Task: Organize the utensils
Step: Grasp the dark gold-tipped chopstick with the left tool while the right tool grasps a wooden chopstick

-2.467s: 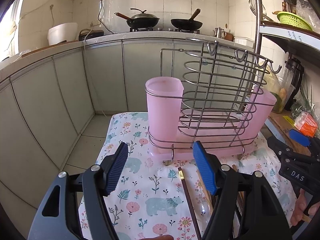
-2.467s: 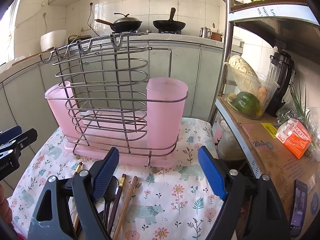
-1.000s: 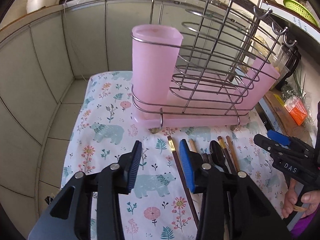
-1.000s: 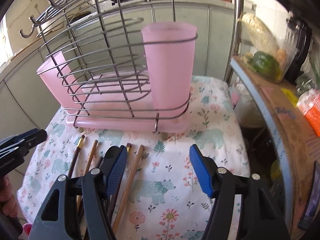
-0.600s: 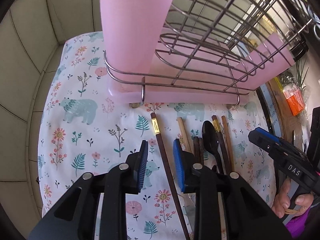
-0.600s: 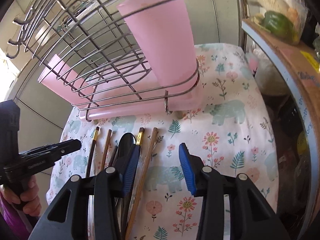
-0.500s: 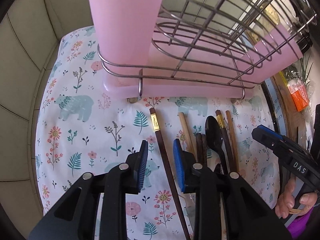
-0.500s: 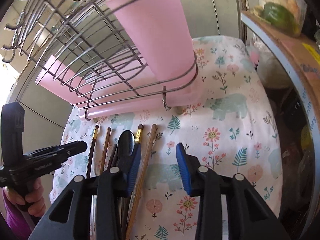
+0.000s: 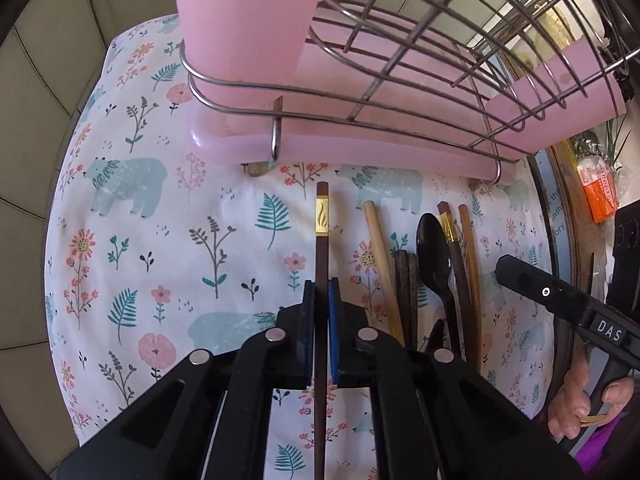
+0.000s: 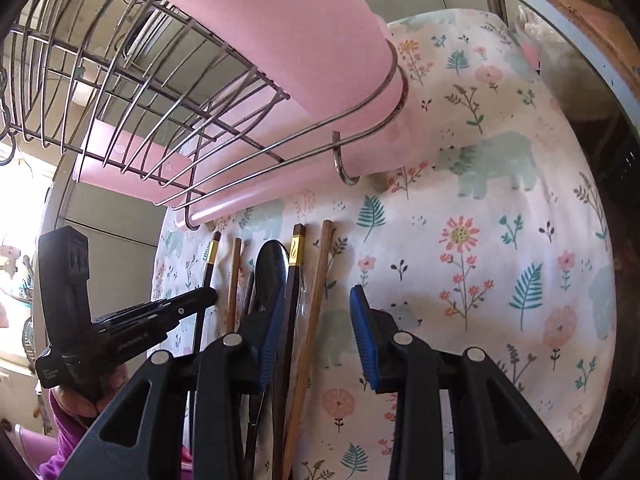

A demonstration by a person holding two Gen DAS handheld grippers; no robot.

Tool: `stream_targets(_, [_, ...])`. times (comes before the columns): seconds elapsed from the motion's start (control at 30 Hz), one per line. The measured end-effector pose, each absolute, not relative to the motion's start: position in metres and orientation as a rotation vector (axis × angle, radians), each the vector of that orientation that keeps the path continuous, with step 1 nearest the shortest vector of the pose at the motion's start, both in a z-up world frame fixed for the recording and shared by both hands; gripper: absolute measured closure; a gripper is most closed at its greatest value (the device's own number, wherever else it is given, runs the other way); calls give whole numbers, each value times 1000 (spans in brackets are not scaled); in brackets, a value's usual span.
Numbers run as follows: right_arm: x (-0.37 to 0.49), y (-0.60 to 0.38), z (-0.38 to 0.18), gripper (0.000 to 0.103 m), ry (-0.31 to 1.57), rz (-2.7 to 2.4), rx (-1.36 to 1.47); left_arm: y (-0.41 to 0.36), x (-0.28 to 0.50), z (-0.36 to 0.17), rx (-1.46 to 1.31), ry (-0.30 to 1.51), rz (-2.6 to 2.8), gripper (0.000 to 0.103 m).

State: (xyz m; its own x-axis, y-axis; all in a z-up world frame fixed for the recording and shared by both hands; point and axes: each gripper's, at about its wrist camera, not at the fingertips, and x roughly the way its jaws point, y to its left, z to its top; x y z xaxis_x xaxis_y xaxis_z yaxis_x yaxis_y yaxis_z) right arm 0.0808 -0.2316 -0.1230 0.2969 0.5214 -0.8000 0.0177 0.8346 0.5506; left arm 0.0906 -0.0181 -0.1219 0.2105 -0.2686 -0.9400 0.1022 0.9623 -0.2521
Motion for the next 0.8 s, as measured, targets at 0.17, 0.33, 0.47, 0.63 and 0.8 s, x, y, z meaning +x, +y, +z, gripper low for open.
stream_targets(0.17, [85,-222,-137,69,1269,342,520,-6,81,-111,-186,1300,-285,98])
stream_targets(0.33, [88,-206,-152,81,1298,345,519,5,71,-99,-211,1270,-303,98])
stream_targets(0.47, [89,-197,-158,89,1298,332,515,13,63,-86,-219,1250,-314,98])
stream_targets(0.63, [86,-186,-156,95,1272,337,485,28,57,-79,-234,1230,-317,98])
stream_targets(0.8, [69,-189,-139,96,1192,361,493,42,47,-65,-245,1185,-325,98])
